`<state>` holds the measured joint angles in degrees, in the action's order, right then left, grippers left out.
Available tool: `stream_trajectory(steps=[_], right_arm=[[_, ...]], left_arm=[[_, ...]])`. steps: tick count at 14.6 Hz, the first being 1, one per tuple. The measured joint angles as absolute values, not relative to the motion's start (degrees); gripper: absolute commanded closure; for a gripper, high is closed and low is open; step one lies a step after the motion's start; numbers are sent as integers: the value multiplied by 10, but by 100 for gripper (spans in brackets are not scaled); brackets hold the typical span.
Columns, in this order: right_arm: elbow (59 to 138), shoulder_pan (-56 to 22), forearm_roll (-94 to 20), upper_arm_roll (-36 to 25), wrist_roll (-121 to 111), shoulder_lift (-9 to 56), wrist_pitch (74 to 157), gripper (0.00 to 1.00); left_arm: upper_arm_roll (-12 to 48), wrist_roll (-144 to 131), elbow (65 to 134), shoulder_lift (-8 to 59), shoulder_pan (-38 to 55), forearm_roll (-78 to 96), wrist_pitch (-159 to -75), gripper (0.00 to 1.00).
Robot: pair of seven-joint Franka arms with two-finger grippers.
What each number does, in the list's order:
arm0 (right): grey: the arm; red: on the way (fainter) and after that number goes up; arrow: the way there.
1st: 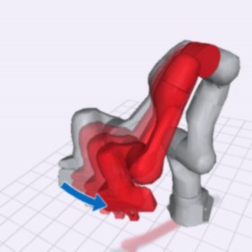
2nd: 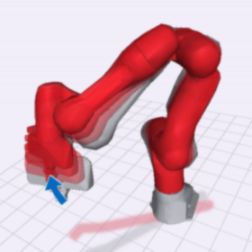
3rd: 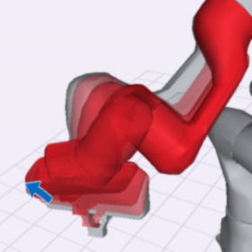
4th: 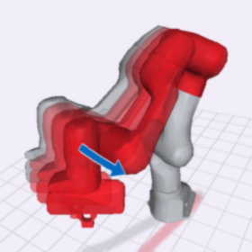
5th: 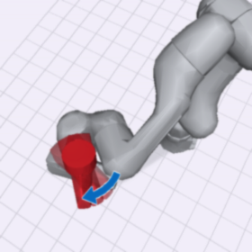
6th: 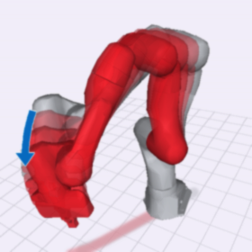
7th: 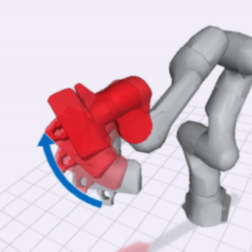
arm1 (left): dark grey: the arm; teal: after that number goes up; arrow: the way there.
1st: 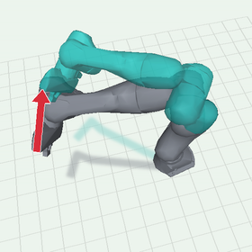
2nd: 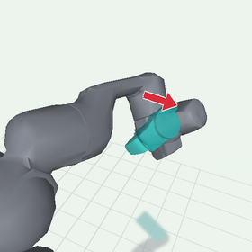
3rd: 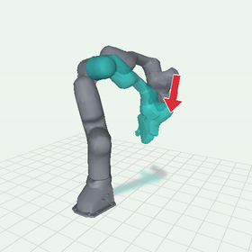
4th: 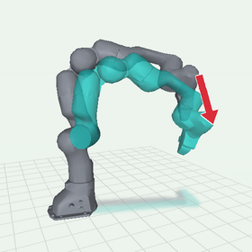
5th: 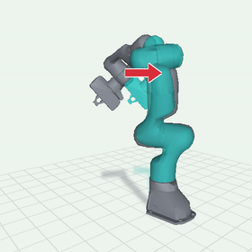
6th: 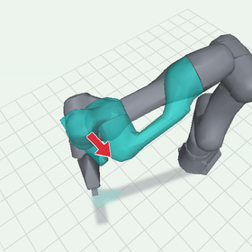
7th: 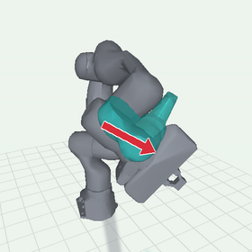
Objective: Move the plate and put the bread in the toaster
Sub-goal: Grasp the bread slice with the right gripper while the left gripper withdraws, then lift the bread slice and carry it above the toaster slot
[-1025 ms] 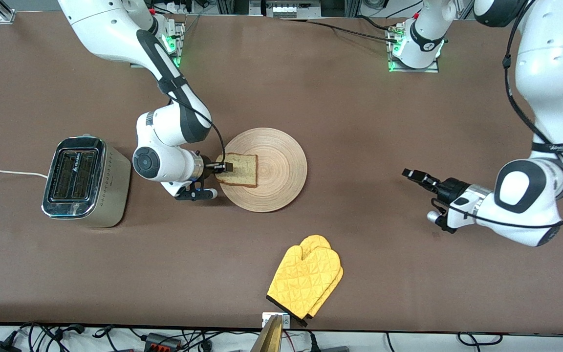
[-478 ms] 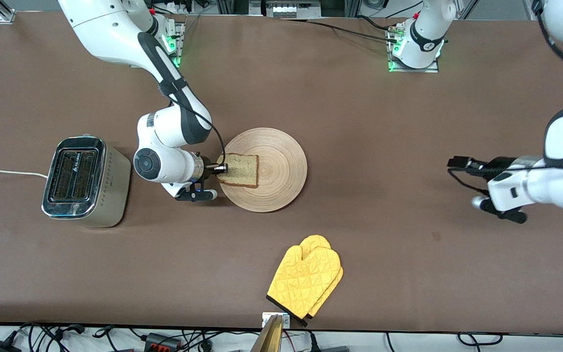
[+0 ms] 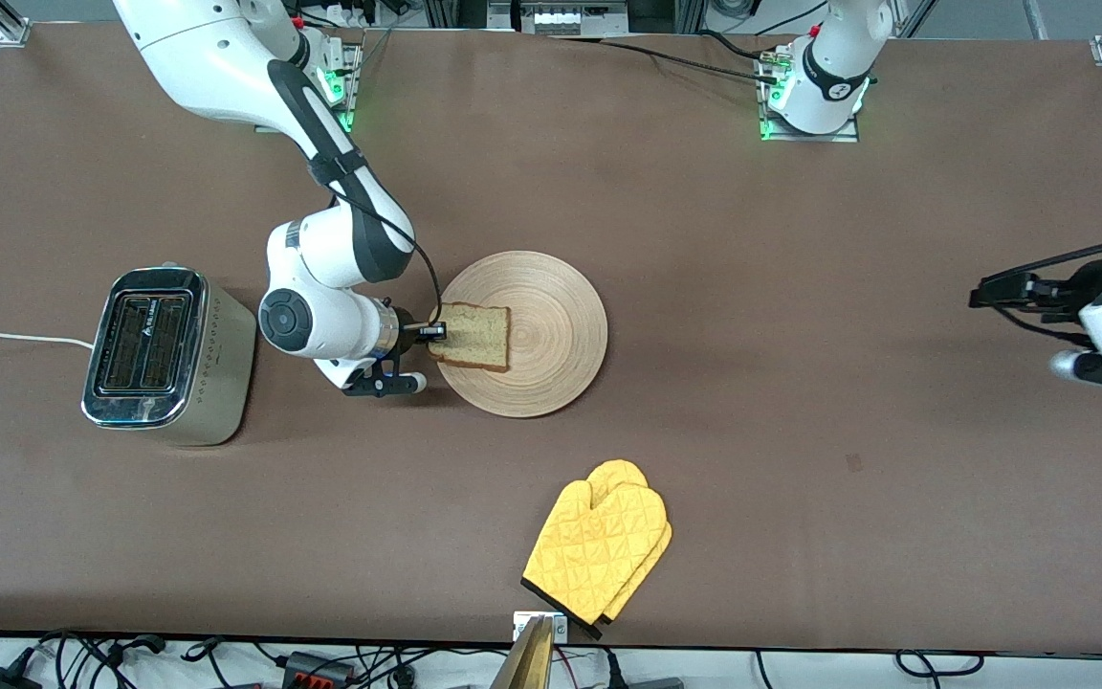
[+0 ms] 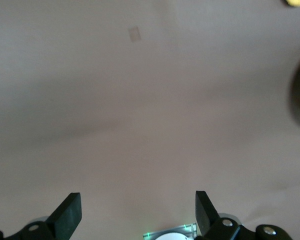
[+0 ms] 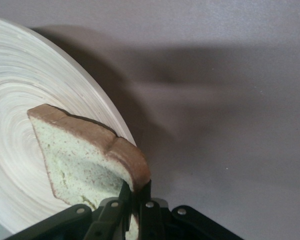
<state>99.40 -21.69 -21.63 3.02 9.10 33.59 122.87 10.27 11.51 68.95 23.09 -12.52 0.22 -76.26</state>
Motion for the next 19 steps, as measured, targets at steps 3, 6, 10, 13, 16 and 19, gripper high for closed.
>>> stream_trajectory(steps=[3, 6, 10, 13, 16, 19], right_arm=[[970, -217, -216, 30, 91, 332, 1191, 95], [965, -217, -216, 30, 91, 332, 1183, 95], [969, -216, -216, 27, 91, 337, 1180, 95], [973, -204, -216, 22, 88, 356, 1180, 95], [971, -183, -216, 22, 81, 362, 1180, 96], [959, -181, -216, 21, 81, 354, 1176, 99]], left_arm=[[104, 115, 683, 232, -126, 2, -763, 0], [108, 112, 683, 233, -118, 2, -763, 0], [109, 75, 676, 224, -117, -17, -763, 0], [118, -17, 689, 200, -116, -21, -756, 0], [130, -46, 718, 172, -112, -21, -758, 0], [133, -52, 724, 163, -106, -21, -764, 0]])
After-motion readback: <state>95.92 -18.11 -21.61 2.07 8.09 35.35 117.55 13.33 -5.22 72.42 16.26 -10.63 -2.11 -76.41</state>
